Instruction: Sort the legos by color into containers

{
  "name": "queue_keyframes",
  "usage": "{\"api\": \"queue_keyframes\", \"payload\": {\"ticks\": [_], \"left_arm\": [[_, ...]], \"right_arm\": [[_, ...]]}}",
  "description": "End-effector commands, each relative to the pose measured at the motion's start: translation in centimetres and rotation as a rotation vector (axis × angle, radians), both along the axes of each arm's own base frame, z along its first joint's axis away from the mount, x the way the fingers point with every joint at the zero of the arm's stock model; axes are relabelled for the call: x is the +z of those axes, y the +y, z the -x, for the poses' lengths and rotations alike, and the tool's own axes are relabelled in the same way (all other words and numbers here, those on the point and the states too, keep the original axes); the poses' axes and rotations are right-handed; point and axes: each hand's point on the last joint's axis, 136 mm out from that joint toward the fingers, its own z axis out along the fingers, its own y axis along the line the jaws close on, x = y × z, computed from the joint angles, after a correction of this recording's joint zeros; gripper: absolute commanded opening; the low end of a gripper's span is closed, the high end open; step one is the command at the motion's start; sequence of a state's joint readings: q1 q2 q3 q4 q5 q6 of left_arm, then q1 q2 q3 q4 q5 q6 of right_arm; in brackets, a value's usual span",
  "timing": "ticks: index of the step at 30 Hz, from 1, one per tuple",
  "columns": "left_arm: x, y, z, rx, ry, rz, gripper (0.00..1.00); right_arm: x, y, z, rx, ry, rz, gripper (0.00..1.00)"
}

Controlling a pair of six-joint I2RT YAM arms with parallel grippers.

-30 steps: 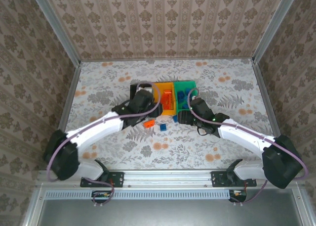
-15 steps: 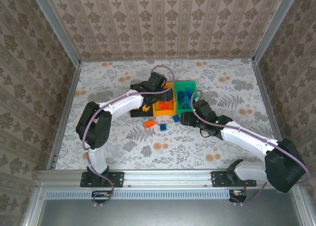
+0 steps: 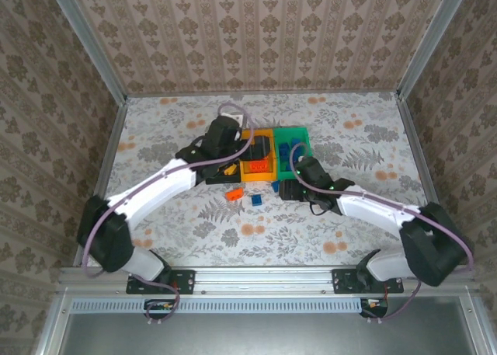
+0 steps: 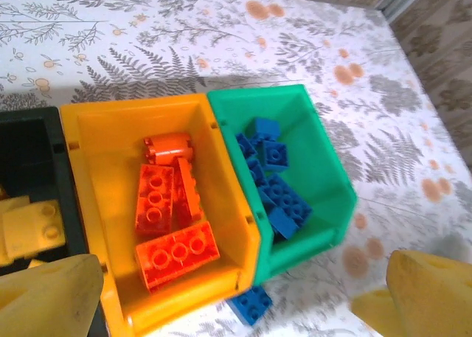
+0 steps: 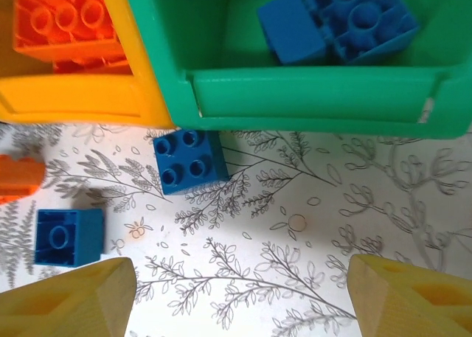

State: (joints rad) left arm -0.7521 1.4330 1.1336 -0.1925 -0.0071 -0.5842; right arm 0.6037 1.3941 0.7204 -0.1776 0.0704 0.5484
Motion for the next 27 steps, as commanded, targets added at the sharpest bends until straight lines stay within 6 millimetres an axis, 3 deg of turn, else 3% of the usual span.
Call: {"api": "queue_keyframes", "payload": {"ticks": [1,9,18,27], "left_arm": [[-1.8,1.4,2.3,0.022,0.034,0.01,1.0],[-6.5,6.3,7.4,0.097,0.093,0.006,1.0],[-10.3,11.0,10.4,0.216,0.139,-0.021,1.0],[-13.4,14.2,11.4,0.316,0.165,-0.084,1.0]], "right_arm": [[-0.2,2.1,-1.3,0.068,-0.019,0.019,0.76],[-2.5,3.0,-3.3,0.059,-0.039,0.126,0.74],[-4.6,3.5,-4.5,0.056,-0.031,0.204,0.65],[-4.4,3.7,-3.2,0.083,-0.025,0.183,0.34]]}}
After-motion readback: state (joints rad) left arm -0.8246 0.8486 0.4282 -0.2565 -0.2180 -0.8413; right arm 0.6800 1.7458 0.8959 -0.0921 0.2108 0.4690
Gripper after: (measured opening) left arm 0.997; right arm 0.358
